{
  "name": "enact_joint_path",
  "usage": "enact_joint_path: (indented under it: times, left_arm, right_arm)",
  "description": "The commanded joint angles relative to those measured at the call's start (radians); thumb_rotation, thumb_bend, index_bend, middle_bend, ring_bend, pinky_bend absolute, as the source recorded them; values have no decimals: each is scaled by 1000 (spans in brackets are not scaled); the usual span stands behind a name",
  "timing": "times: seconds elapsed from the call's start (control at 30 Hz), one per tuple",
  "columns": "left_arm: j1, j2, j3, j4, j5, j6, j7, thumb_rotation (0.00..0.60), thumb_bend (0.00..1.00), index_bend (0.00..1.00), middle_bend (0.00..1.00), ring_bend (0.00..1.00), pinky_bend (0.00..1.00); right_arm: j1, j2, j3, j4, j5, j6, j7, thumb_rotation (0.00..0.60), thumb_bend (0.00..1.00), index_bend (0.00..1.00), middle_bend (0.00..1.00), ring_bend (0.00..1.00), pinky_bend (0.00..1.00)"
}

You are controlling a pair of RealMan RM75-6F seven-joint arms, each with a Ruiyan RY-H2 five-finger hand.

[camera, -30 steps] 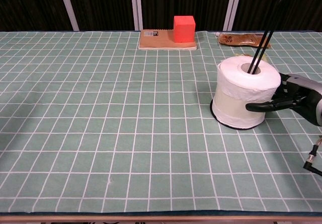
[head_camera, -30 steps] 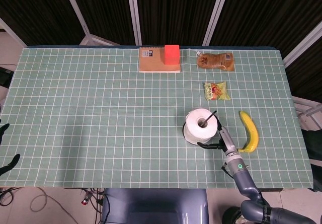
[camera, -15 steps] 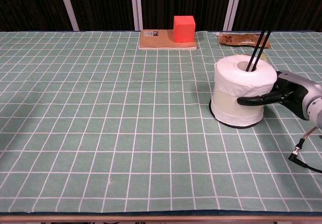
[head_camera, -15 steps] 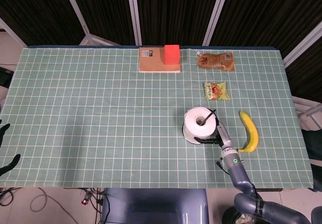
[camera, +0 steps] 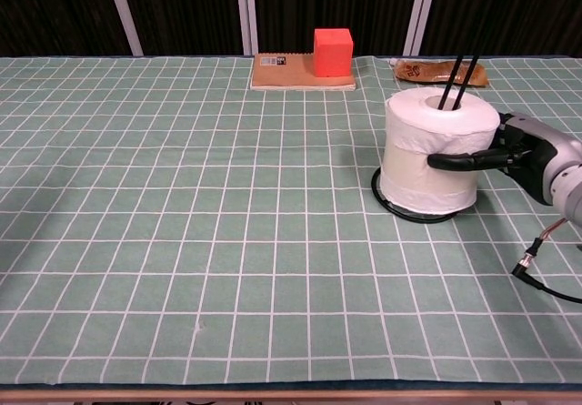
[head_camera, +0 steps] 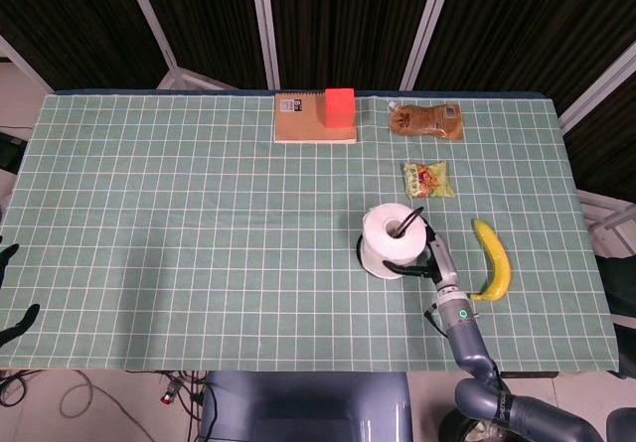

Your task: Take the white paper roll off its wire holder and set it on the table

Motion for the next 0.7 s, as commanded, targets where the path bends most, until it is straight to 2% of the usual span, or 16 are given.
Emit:
enact_joint_path:
  times: [0.03, 0.23, 0.4, 0.6, 0.7]
  left_arm:
    - [0, -1, 0, -1, 0, -1, 3, 600, 224, 117, 0, 0, 34]
    - [-1, -1, 1, -3, -1, -2, 8, 600, 224, 117, 0, 0, 34]
    - [-2, -2, 0, -3, -6, -5, 11, 600, 224, 117, 0, 0, 34]
    - [-2, -3, -1, -5, -10, -6, 16, 600, 224, 117, 0, 0, 34]
    - [-1, -3, 1, -8, -5, -3, 18, 600, 223, 117, 0, 0, 34]
  right_arm:
    - [-7, -6, 7, -2, -2, 23, -12, 600, 106, 218, 245, 303, 102]
    - [-18, 11, 15, -39, -31, 45, 25, 600, 105, 224, 245, 303, 112]
    - [-30, 76, 36, -122, -90, 99, 40, 600, 106, 225, 245, 303, 113]
    - [-45, 234, 86, -306, -116, 128, -8, 600, 106, 224, 244, 303, 113]
    - [-57, 354, 138, -436, -111, 147, -57, 600, 105, 224, 244, 303, 114]
